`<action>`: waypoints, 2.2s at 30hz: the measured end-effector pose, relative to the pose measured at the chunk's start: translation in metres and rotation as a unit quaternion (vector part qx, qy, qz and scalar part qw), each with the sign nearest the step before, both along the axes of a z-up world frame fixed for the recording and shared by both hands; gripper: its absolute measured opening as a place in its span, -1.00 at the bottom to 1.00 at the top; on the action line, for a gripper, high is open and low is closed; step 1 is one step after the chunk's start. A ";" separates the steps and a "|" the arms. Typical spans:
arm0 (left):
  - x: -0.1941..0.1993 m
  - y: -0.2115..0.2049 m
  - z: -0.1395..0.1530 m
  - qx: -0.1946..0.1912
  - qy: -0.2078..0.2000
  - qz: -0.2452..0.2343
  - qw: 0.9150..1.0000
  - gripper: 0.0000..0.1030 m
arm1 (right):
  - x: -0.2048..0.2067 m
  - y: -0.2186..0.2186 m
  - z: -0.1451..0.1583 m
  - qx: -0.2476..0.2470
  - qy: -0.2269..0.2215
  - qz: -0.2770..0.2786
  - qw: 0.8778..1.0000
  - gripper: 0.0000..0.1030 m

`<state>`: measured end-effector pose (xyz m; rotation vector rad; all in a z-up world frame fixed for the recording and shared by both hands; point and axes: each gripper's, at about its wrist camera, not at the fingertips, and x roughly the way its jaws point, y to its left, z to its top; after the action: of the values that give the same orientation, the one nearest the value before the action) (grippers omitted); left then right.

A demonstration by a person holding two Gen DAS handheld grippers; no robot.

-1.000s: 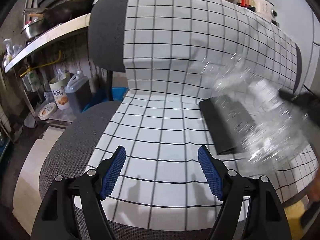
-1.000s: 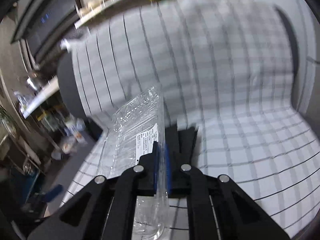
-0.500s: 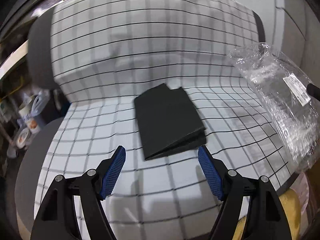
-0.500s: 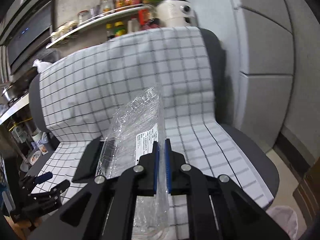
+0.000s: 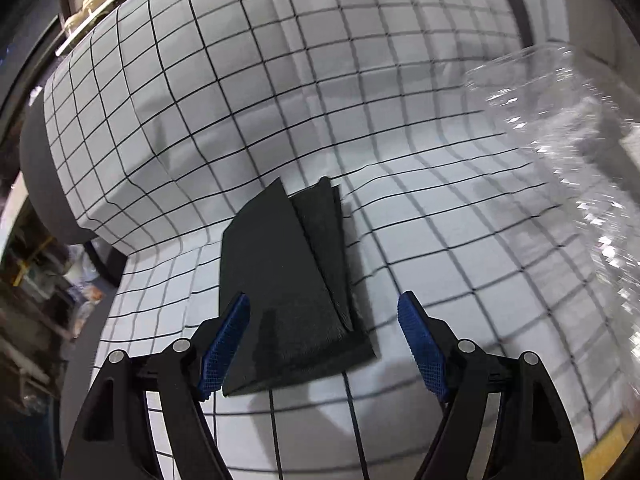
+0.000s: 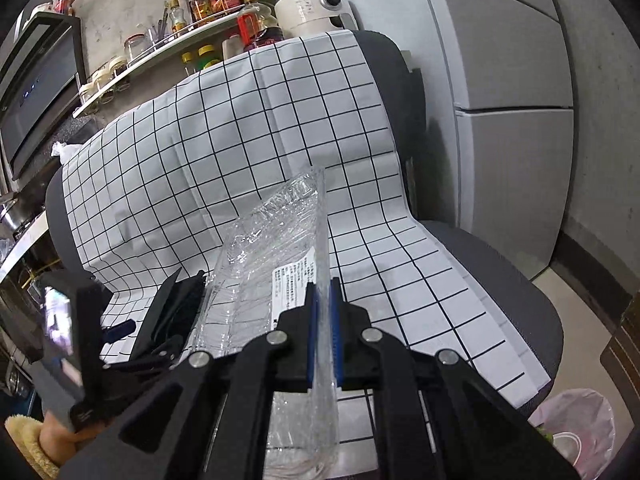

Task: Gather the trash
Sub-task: 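Grasp the folded black cloth with the left gripper, then carry black cloth with left gripper while right gripper carries clear tray, drop both in bin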

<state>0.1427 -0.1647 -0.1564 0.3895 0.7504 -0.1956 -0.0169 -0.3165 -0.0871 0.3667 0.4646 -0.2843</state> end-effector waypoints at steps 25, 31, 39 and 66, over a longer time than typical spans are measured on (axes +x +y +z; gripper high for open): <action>-0.076 0.062 0.093 -0.253 -0.011 -0.068 0.965 -0.87 | -0.060 -0.016 0.018 0.004 -0.013 -0.041 0.999 -0.87; -0.111 0.029 0.094 -0.283 -0.008 -0.127 0.951 -0.87 | -0.107 -0.029 0.023 -0.013 0.000 -0.091 0.996 -0.87; -0.145 -0.047 0.072 -0.304 0.046 -0.216 0.927 -0.87 | -0.199 -0.062 0.007 -0.045 0.053 -0.209 0.975 -0.86; -0.211 -0.149 0.045 -0.237 0.100 -0.332 0.908 -0.87 | -0.292 -0.128 -0.066 0.013 0.115 -0.330 0.937 -0.26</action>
<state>-0.0686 -0.3140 -0.1113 0.1444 0.7205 -1.0557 -0.3091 -0.4449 -0.1532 0.5136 0.5661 -0.9851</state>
